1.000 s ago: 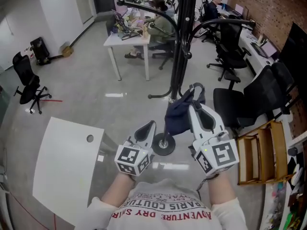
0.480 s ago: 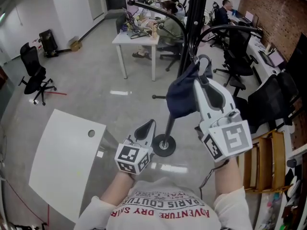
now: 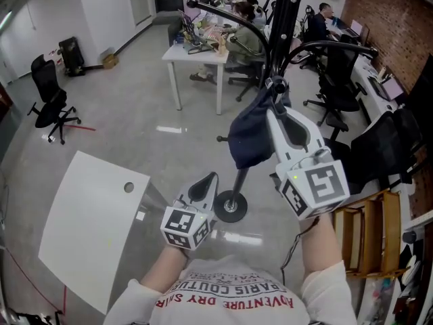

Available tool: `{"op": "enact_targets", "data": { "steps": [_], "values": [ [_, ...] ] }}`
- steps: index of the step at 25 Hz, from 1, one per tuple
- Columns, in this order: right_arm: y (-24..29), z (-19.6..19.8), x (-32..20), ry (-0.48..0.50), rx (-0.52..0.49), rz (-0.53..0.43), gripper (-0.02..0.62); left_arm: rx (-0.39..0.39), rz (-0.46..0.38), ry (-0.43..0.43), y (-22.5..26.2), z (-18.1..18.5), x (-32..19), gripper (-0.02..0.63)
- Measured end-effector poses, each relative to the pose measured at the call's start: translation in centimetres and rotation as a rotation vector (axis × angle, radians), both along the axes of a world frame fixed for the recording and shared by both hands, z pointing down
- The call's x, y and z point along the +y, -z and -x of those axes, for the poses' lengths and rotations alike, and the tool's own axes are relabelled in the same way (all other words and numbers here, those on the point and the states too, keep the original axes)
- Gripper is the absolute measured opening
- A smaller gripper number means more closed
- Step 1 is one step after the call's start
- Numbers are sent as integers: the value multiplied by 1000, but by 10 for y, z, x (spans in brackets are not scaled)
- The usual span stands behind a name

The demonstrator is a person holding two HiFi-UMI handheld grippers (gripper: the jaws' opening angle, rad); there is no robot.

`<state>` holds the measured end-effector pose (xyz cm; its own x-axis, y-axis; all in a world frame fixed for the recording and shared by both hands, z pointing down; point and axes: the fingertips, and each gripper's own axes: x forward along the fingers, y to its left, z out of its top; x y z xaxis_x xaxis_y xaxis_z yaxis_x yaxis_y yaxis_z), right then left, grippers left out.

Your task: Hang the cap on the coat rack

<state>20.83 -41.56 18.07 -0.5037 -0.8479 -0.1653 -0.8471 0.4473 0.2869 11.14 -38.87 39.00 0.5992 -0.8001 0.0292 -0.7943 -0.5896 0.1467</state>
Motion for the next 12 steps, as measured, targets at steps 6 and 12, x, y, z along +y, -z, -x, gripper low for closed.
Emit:
{"op": "enact_targets", "data": {
  "steps": [6, 12],
  "values": [
    [-12, -9, -21, -45, -9, 44, 28, 13, 32, 4, -5, 5, -3, 6],
    [-28, -20, -47, -55, -47, 112, 28, 0, 67, 6, -17, 3, -6, 6]
  ]
}}
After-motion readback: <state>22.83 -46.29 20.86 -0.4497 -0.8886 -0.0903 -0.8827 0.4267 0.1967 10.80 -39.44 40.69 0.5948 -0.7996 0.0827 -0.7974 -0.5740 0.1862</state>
